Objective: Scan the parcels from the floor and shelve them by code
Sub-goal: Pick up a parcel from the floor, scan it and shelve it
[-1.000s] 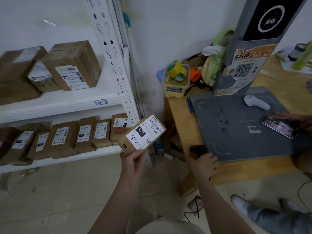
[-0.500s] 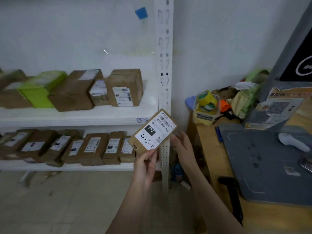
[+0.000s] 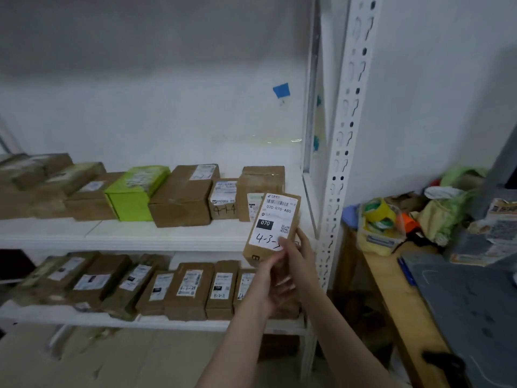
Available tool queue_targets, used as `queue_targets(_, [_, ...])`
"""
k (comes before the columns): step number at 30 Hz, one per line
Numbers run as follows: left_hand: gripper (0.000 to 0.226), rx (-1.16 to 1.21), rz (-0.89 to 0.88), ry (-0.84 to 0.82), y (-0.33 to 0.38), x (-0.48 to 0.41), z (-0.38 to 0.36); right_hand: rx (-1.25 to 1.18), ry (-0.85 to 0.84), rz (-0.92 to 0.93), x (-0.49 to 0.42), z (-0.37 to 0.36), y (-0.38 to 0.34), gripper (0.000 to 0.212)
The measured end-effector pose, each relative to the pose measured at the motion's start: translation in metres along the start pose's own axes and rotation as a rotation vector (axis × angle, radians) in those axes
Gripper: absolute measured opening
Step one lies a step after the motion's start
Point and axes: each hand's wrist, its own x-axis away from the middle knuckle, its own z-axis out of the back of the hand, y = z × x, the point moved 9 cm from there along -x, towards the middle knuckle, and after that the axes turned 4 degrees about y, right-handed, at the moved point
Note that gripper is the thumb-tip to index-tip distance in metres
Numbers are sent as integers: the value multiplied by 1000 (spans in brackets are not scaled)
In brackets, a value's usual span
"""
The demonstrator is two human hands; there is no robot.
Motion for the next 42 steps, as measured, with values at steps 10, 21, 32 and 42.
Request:
queue_targets(10, [68, -122, 76, 60, -3, -60, -26, 162, 299, 17, -34, 36, -6, 57])
queue_targets(21, [47, 21, 59, 74, 38, -91, -76, 93, 266, 0, -35, 69, 6, 40])
queue_targets(32, [70, 70, 185, 131, 30, -117, -92, 33, 351, -5, -27, 124, 5, 17])
queue_targets(42, [91, -95, 152, 77, 23, -132, -92, 47, 273, -23, -14, 137, 17, 15])
